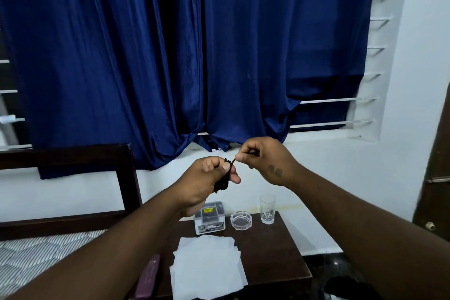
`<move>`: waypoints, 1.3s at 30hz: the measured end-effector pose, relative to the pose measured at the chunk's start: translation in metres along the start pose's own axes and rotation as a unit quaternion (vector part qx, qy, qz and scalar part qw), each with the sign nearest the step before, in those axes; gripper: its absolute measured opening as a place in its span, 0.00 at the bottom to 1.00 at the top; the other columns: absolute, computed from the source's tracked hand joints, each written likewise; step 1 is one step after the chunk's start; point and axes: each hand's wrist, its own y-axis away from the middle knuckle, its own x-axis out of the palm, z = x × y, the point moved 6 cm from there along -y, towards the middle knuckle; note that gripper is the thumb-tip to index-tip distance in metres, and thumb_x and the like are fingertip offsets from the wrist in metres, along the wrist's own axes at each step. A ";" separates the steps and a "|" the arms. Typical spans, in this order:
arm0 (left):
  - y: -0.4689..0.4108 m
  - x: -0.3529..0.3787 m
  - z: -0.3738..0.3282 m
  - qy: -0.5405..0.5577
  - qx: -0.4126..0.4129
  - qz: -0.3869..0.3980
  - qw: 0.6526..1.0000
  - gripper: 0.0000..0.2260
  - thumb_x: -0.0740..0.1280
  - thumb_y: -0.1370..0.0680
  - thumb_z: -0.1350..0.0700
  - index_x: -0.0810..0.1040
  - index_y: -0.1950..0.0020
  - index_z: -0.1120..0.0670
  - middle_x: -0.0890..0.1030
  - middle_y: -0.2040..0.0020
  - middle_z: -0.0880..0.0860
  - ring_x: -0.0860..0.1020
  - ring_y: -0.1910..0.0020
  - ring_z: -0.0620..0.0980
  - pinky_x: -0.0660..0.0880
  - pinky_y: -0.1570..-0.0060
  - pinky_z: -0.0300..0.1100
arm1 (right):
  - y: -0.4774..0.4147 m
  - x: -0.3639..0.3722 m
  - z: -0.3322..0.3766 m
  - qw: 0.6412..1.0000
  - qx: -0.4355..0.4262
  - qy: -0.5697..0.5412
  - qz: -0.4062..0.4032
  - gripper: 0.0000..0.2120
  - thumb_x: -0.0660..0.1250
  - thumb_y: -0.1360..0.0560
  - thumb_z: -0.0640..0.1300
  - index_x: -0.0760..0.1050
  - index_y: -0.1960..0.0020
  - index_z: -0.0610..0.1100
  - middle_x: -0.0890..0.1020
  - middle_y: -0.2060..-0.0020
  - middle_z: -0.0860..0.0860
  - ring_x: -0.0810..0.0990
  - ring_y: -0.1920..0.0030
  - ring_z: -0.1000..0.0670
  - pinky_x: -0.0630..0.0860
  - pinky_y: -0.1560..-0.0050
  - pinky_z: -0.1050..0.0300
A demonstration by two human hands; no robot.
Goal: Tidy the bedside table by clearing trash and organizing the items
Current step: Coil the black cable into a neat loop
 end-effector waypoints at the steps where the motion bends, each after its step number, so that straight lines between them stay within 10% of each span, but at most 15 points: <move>1: 0.000 0.002 0.001 0.010 -0.006 0.007 1.000 0.10 0.60 0.14 0.57 0.77 0.49 0.59 0.87 0.49 0.60 0.71 0.53 0.58 0.65 0.49 0.52 | 0.000 0.001 -0.002 1.000 0.001 -0.022 -0.004 0.07 0.74 0.26 0.52 0.80 0.61 0.54 0.82 0.67 0.54 0.79 0.67 0.55 0.75 0.62 0.58; 10: 0.002 0.013 -0.007 0.216 -0.008 0.019 0.976 0.08 0.58 0.14 0.59 0.75 0.47 0.60 0.83 0.39 0.66 0.82 0.37 0.63 0.79 0.36 0.55 | 0.014 0.028 -0.042 0.979 0.084 -0.186 -0.019 0.08 0.65 0.21 0.32 0.81 0.56 0.40 0.79 0.64 0.45 0.75 0.63 0.46 0.75 0.60 0.54; 16: -0.005 0.006 0.004 0.269 0.007 -0.069 0.961 0.08 0.59 0.14 0.59 0.75 0.45 0.61 0.83 0.39 0.66 0.82 0.37 0.63 0.76 0.33 0.58 | 0.034 0.063 -0.035 0.983 0.104 -0.146 0.028 0.14 0.65 0.18 0.49 0.81 0.61 0.50 0.74 0.75 0.54 0.75 0.73 0.54 0.73 0.66 0.62; 29: -0.010 -0.015 0.019 0.035 0.018 -0.152 0.988 0.07 0.63 0.15 0.61 0.79 0.43 0.61 0.84 0.40 0.54 0.79 0.34 0.52 0.73 0.29 0.53 | 0.039 0.074 -0.014 0.985 0.091 0.022 0.144 0.09 0.64 0.19 0.49 0.83 0.50 0.49 0.78 0.73 0.60 0.77 0.72 0.62 0.75 0.61 0.59; 39: -0.014 -0.004 0.019 -0.192 0.067 -0.092 0.975 0.07 0.63 0.16 0.55 0.74 0.52 0.57 0.79 0.59 0.53 0.74 0.58 0.47 0.71 0.53 0.47 | 0.035 0.059 0.010 0.963 0.082 0.105 0.234 0.07 0.63 0.19 0.46 0.79 0.50 0.45 0.80 0.64 0.54 0.88 0.63 0.48 0.75 0.62 0.58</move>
